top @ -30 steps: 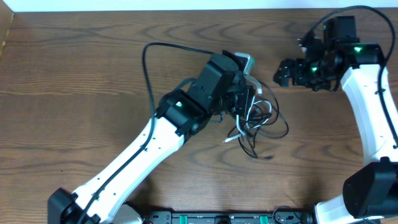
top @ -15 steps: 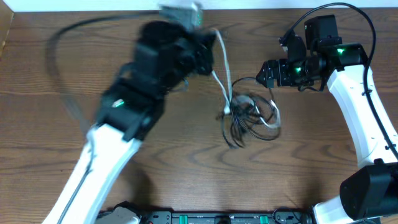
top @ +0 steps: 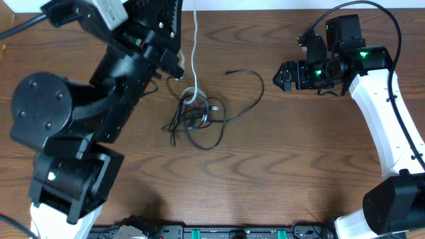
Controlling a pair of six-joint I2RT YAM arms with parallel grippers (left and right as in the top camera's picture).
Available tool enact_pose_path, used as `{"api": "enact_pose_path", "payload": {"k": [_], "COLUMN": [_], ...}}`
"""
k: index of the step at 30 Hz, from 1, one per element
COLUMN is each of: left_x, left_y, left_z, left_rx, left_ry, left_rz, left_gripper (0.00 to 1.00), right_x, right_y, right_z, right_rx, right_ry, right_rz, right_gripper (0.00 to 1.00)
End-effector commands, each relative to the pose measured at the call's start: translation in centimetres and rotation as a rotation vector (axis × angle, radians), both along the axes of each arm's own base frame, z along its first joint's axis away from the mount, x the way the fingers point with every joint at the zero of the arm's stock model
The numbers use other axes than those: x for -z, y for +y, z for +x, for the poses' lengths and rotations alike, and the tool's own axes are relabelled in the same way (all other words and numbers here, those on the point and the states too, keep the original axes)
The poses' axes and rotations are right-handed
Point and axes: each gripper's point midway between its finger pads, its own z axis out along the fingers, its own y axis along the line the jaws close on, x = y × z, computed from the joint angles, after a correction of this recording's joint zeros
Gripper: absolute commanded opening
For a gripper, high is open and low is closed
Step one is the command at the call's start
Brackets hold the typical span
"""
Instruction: Untangle cables
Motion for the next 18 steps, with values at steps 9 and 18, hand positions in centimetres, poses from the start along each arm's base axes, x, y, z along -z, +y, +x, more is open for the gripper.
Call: {"api": "enact_pose_path", "payload": {"k": [9, 18], "left_x": [0.9, 2.4], "left_y": [-0.4, -0.6], "left_z": [1.3, 1.8], "left_rx": [0.016, 0.013], "left_ry": [0.064, 0.120], "left_rz": [-0.038, -0.013], "left_gripper": [0.07, 0.07], "right_x": [-0.1, -0.5], "right_y": [1.4, 3.3], "right_z": [0.0, 0.1], "right_rx": [-0.048, -0.094], "right_ry": [-0.008, -0.044], "right_rz": [0.039, 0.045], "right_gripper": [0.95, 0.96]}}
